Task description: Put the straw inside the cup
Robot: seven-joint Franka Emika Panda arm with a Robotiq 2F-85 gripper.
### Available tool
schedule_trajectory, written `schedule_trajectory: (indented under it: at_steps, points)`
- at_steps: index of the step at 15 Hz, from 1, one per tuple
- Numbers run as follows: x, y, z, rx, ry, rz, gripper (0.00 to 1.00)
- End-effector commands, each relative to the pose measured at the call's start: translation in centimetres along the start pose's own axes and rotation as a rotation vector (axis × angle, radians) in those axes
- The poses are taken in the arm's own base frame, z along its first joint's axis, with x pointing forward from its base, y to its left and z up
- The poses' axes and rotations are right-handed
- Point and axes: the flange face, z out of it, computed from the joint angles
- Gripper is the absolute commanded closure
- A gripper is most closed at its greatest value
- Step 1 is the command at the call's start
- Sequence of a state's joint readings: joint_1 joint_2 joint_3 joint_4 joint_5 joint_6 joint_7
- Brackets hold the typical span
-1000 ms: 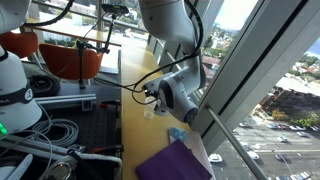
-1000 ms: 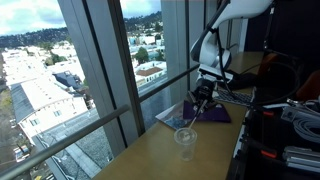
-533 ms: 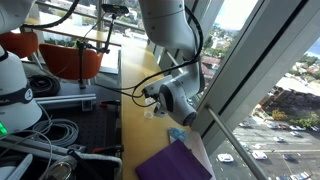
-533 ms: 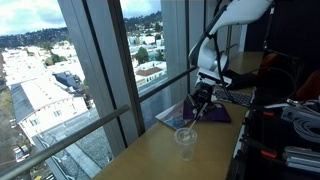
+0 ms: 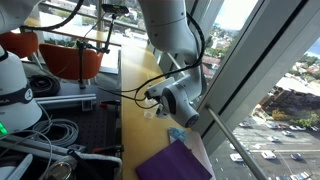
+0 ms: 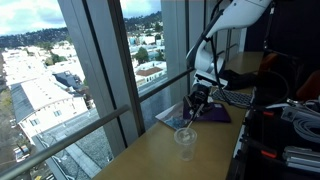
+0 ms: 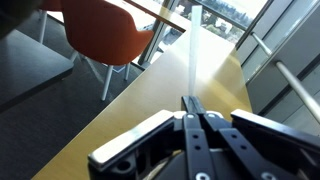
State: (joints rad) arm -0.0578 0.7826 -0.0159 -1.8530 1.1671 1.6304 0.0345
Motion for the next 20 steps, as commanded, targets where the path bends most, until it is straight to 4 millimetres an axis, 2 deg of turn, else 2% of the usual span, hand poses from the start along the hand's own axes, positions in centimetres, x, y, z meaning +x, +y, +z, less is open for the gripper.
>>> schedule_trajectory:
  at_steps: [1, 10, 20]
  points:
    - [0.9, -0.4, 0.0, 0.021, -0.033, -0.004, 1.0]
    - [2.3, 0.0, 0.3, 0.023, -0.024, 0.036, 1.0]
    - [0.0, -0.2, 0.8, 0.003, 0.0, 0.043, 1.0]
